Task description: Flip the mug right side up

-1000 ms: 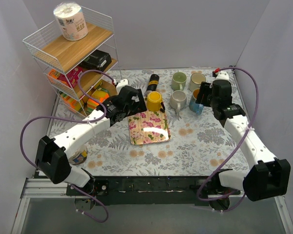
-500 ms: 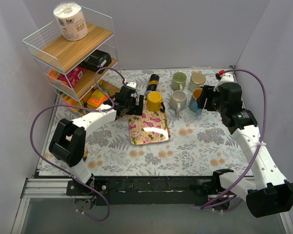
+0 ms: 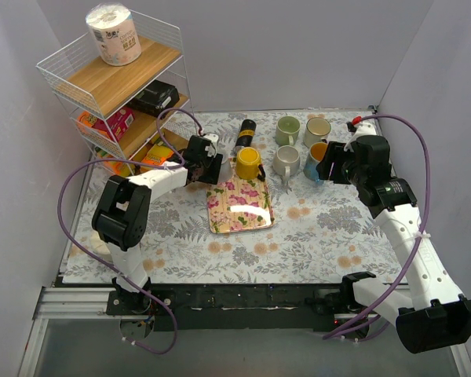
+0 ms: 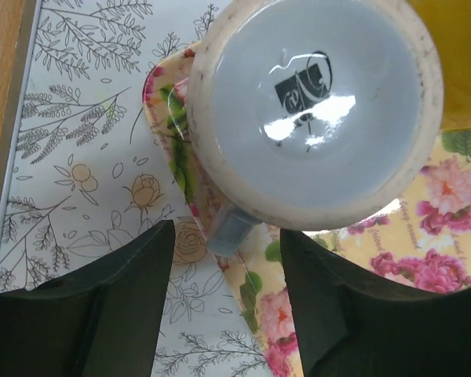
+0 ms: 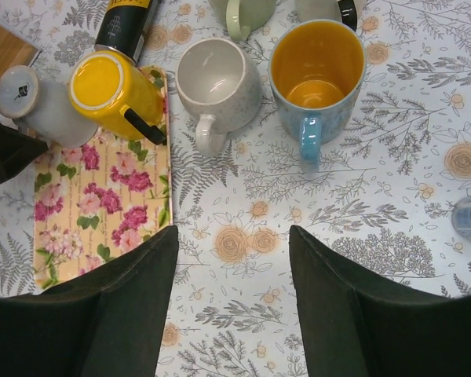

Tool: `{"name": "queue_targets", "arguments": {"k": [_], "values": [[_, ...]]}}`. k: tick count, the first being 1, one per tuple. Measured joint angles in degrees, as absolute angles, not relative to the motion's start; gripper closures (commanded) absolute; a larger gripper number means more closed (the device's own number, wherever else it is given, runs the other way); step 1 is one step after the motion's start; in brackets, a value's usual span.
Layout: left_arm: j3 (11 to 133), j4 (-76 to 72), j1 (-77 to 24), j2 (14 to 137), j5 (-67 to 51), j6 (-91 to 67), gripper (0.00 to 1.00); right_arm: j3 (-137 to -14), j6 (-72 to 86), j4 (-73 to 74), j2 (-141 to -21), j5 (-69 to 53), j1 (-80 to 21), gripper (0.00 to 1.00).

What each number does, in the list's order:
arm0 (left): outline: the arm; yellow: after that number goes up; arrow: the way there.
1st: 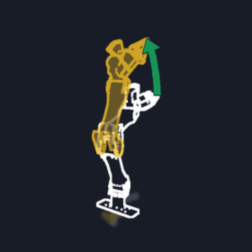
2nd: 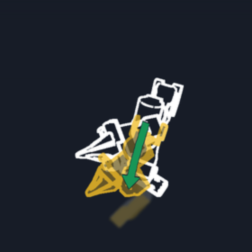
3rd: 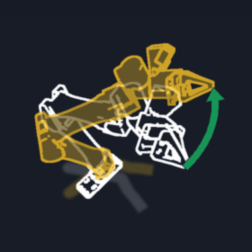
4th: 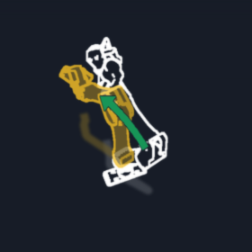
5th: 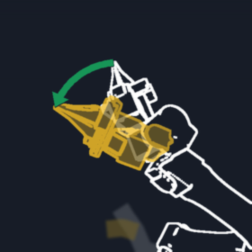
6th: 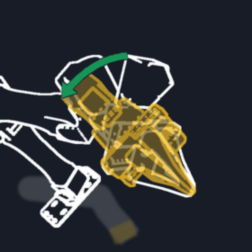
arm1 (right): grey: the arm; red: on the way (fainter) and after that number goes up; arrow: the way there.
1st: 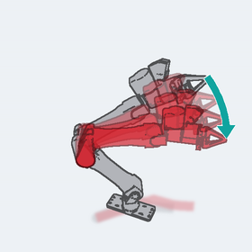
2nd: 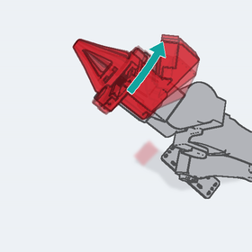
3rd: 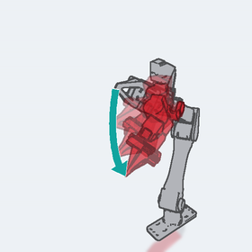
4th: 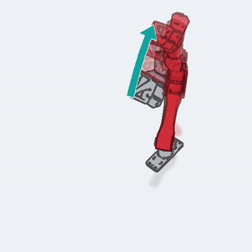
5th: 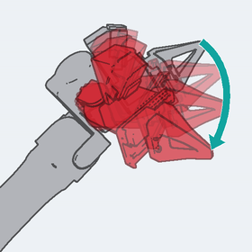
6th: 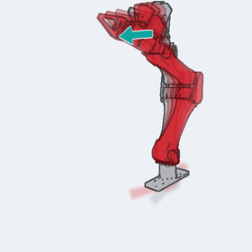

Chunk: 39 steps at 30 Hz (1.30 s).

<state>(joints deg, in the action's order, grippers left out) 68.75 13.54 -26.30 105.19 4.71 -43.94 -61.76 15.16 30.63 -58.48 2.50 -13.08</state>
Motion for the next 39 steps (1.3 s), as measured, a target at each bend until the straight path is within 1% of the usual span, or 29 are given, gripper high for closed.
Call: {"name": "queue_targets", "arguments": {"k": [4,9,14,18,21,22,24,25,27,28,29,30,39], "values": [[69.65,13.45,-25.82,105.60,3.31,-42.98,0.47,-61.76,16.38,31.18,-58.46,2.24,-13.08,0.36],[70.67,13.23,-25.87,105.60,2.39,-42.30,0.58,-61.76,17.47,31.40,-58.43,1.96,-13.08,0.37],[70.89,13.17,-25.89,105.60,2.02,-42.19,0.61,-61.73,18.11,31.44,-58.43,1.91,-13.08,0.37],[70.94,13.02,-25.89,105.67,1.85,-42.19,0.67,-61.71,18.31,31.57,-58.43,1.93,-13.08,0.38],[70.94,12.86,-25.89,105.71,1.87,-42.19,0.69,-61.69,18.63,31.59,-58.37,1.96,-13.08,0.38],[70.94,12.82,-25.89,105.71,1.93,-42.19,0.73,-61.67,18.72,31.59,-58.35,1.96,-13.08,0.38],[70.94,12.84,-25.89,105.73,2.15,-42.22,0.74,-61.58,18.94,31.64,-58.11,2.04,-13.08,0.38],[70.94,12.80,-25.89,105.78,2.31,-42.33,0.78,-61.58,19.05,31.62,-58.02,2.15,-13.08,0.38],[70.94,12.80,-25.89,105.89,2.48,-42.33,0.82,-61.58,19.22,31.64,-57.89,2.20,-13.08,0.39],[70.94,12.82,-25.89,105.95,2.48,-42.35,0.87,-61.58,19.31,31.62,-57.84,2.22,-13.08,0.39],[70.94,12.71,-25.96,106.00,2.46,-42.30,0.98,-61.58,19.35,31.64,-57.84,2.22,-13.08,0.39],[70.94,12.58,-26.09,106.02,2.37,-42.28,1.00,-61.58,19.38,31.64,-57.84,2.22,-13.08,0.39],[70.94,12.32,-26.28,106.00,2.31,-43.38,1.00,-61.60,19.84,31.75,-57.84,2.02,-13.08,0.39]]}}
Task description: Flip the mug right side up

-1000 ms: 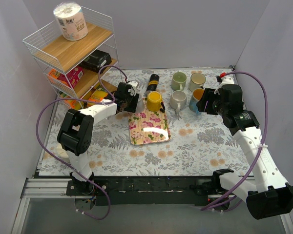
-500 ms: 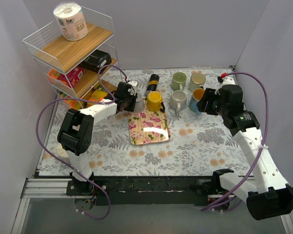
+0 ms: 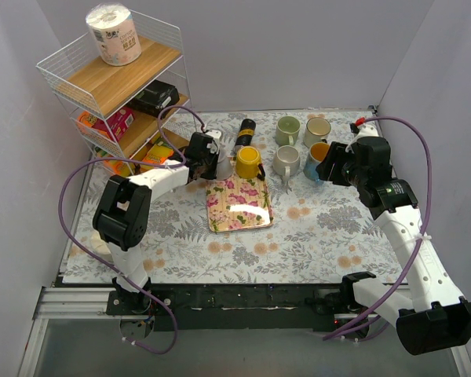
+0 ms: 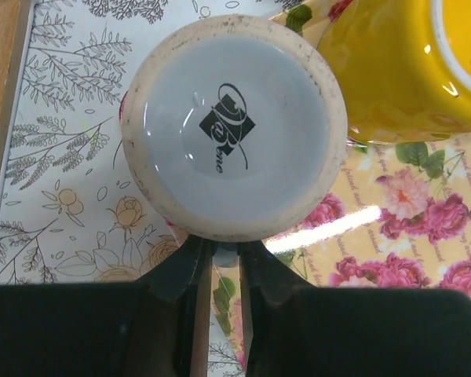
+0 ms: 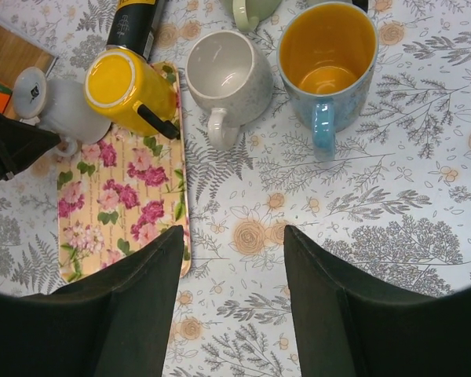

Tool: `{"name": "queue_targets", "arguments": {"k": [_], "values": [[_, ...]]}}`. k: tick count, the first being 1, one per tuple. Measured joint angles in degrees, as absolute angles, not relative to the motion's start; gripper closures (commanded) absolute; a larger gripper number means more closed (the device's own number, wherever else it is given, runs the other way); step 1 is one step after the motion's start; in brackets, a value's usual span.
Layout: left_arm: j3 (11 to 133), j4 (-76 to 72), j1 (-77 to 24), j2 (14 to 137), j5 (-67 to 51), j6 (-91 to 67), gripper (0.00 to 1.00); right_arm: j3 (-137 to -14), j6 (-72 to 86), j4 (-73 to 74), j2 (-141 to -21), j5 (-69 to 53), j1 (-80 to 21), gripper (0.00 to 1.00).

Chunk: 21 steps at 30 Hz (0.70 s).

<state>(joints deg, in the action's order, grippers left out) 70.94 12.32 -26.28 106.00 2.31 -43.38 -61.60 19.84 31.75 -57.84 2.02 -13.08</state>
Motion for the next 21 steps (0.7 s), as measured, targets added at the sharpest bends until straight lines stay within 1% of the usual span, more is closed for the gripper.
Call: {"name": "queue_targets", "arguments": {"k": [3,7,11,13,15,17,21], "values": [[70.94,13.67,-26.26,105.21,2.00,-45.45,1.00,-61.76,20.80,32.21,-57.84,1.19,-13.08,0.39],[70.74,19.07,-26.37,101.38,-0.03,-50.43,1.00,-62.15,22.68,32.73,-57.71,-2.24,-13.08,0.37],[69.78,22.39,-26.89,93.32,-4.54,-57.60,1.00,-61.93,25.87,31.73,-57.10,-8.27,-13.08,0.30],[69.73,23.05,-27.24,88.33,-7.29,-61.54,1.00,-59.81,28.53,27.94,-55.59,-13.34,-13.08,0.28],[69.60,22.22,-27.51,83.26,-10.31,-66.00,1.00,-56.95,30.85,24.23,-53.87,-17.82,-13.08,0.24],[68.69,19.75,-27.70,78.65,-13.26,-70.19,1.00,-53.49,33.61,19.70,-52.25,-22.50,-13.17,0.17],[64.71,10.48,-28.21,70.26,-18.83,-81.47,1.00,-50.33,38.35,11.77,-51.24,-29.93,-14.35,0.15]]}}
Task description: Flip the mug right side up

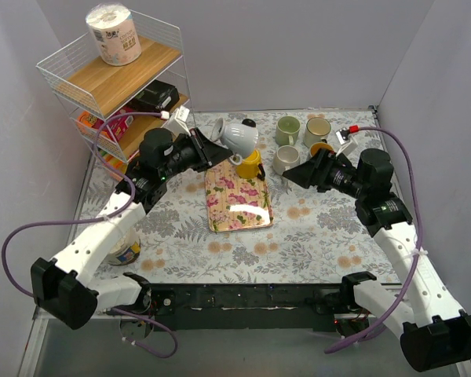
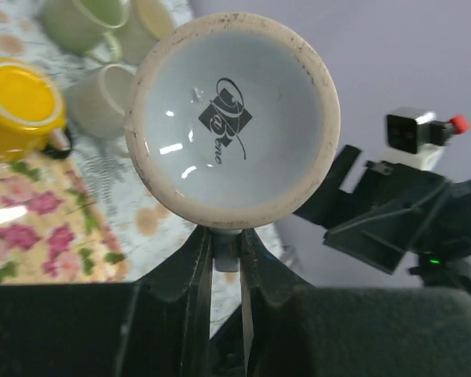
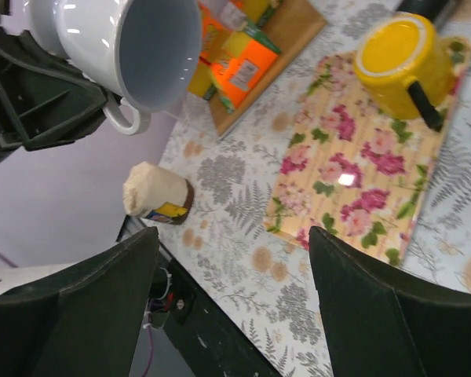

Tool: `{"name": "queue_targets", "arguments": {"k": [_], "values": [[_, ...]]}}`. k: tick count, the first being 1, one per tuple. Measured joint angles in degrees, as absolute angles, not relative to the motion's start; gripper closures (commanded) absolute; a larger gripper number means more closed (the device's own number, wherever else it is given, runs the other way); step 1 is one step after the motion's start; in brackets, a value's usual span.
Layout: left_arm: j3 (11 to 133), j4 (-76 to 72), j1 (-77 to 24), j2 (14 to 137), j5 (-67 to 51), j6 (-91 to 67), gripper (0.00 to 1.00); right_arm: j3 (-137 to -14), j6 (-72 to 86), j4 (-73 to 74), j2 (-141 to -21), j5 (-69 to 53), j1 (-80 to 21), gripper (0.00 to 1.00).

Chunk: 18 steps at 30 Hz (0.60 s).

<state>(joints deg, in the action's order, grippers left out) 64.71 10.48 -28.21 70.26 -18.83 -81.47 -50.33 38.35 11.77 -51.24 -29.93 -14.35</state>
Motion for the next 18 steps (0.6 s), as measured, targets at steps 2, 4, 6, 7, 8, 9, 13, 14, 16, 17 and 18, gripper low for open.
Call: {"name": "queue_targets", "arguments": {"k": [2,4,6,7,8,9,13,14,16,17,18], "values": [[62.67,5.13,-28.51,67.88,-20.82,-86.83,1.00,-50.39,39.55,7.99,-51.24,-32.10,-15.55,0.15],[61.23,0.10,-28.93,66.96,-22.26,-91.70,1.00,-50.85,40.53,4.80,-51.33,-33.58,-16.93,0.15],[59.94,-4.91,-29.47,66.96,-23.31,-96.14,1.00,-52.21,41.43,2.20,-51.86,-34.72,-18.81,0.16],[59.09,-7.35,-29.82,66.96,-23.59,-98.32,1.00,-53.39,41.85,0.73,-52.36,-34.87,-20.12,0.16],[58.39,-9.21,-30.06,66.96,-23.75,-100.01,1.00,-54.22,42.04,-0.23,-52.80,-34.94,-21.06,0.16],[57.39,-11.68,-30.35,66.96,-23.88,-101.95,1.00,-55.22,42.22,-1.30,-53.32,-34.92,-22.15,0.16],[54.48,-19.49,-31.99,67.02,-23.75,-108.16,1.00,-57.28,42.89,-4.73,-54.57,-33.82,-26.46,0.19],[54.11,-21.12,-32.64,67.07,-23.33,-109.21,1.00,-57.47,43.09,-5.13,-54.76,-33.34,-27.27,0.21],[53.76,-23.88,-34.17,67.11,-22.70,-110.56,1.00,-57.71,43.42,-5.48,-55.29,-32.45,-28.16,0.22],[53.69,-25.26,-34.98,67.13,-22.31,-111.15,1.00,-57.82,43.79,-5.65,-55.61,-31.86,-28.36,0.24],[53.69,-26.59,-35.66,67.18,-21.93,-111.55,1.00,-57.87,44.31,-5.78,-55.99,-31.35,-28.51,0.24]]}}
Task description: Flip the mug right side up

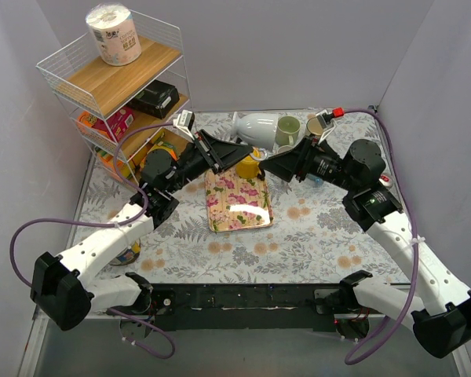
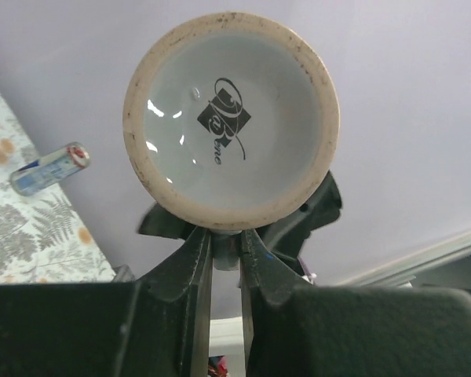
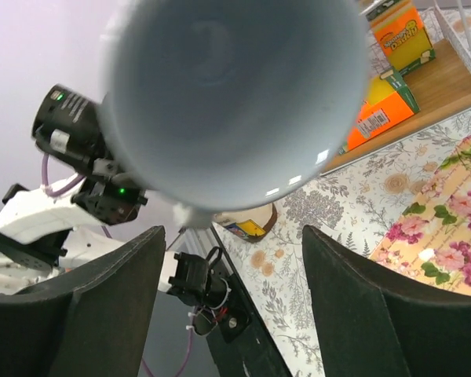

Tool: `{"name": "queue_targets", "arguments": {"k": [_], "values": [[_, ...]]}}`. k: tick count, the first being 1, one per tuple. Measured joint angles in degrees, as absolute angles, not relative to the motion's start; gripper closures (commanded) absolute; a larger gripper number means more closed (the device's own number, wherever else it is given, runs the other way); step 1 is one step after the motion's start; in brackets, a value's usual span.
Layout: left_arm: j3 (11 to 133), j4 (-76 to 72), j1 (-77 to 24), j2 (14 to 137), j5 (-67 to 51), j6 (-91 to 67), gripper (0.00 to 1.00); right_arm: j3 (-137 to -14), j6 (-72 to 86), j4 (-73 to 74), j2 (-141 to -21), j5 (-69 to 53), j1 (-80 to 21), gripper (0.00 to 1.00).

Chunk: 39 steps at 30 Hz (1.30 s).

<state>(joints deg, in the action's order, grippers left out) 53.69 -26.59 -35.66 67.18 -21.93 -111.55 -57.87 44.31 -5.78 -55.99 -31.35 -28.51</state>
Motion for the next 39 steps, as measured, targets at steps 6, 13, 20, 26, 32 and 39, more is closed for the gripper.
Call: {"name": "queue_targets", "arguments": {"k": [6,13,20,26,32,39], "values": [[53.47,-33.39,-38.35,68.38,-20.08,-112.31,1.00,-57.87,47.55,-7.75,-56.62,-27.99,-30.04,0.28],[52.90,-36.88,-40.62,70.08,-19.05,-112.44,1.00,-56.95,51.11,-12.51,-56.29,-25.36,-30.59,0.37],[52.84,-37.87,-40.80,70.15,-18.24,-111.83,1.00,-54.48,54.19,-16.16,-54.57,-22.94,-31.31,0.74],[52.12,-39.18,-40.91,70.17,-17.61,-111.50,0.99,-54.48,55.51,-16.25,-53.98,-21.93,-31.68,0.99],[51.05,-38.83,-40.97,70.17,-17.37,-110.98,0.34,-54.48,55.24,-13.43,-53.80,-20.82,-31.90,0.99],[51.03,-33.10,-41.01,68.03,-16.71,-106.91,0.02,-55.22,49.63,0.16,-52.58,-12.05,-31.20,0.99]]}}
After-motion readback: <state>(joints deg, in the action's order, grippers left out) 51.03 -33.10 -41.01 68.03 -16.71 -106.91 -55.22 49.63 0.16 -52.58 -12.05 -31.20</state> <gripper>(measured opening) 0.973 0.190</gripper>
